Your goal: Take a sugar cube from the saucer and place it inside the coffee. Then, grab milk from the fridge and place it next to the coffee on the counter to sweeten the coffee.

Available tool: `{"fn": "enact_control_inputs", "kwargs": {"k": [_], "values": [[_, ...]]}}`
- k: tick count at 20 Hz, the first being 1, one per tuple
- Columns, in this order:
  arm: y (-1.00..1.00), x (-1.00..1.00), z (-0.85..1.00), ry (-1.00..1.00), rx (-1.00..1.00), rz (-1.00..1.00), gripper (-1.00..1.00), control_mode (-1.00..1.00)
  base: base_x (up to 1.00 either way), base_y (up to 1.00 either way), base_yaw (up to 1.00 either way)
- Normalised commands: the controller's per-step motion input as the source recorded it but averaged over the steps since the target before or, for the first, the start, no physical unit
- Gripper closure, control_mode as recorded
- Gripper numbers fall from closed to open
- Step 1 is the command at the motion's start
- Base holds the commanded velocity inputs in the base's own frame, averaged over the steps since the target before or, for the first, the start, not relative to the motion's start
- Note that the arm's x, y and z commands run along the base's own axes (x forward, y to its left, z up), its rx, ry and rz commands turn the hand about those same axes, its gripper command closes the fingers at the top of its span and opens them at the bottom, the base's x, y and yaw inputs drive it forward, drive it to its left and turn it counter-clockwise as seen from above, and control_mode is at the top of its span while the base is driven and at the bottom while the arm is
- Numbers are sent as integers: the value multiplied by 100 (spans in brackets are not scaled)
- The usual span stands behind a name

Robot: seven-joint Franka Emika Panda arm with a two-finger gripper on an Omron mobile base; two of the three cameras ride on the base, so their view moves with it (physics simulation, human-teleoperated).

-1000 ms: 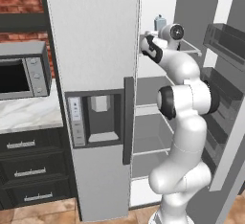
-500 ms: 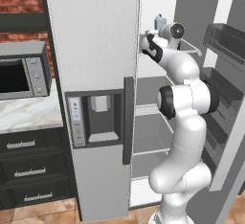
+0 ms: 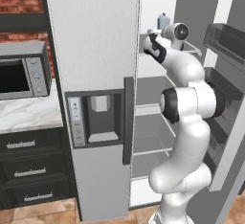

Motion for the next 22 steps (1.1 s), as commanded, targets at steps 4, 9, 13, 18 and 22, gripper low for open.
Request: {"fn": "enact_control_inputs", "kwargs": {"k": [4,9,13,18,22], "values": [[-10,-94,39,-3,1,-2,100,-100,0,0,0],[0,-100,39,3,-2,0,100,-100,0,0,0],[0,-100,12,12,-4,-1,100,-100,0,0,0],[18,-100,0,10,0,-4,100,-100,0,0,0],[60,-100,0,9,0,-6,100,-100,0,0,0]]}}
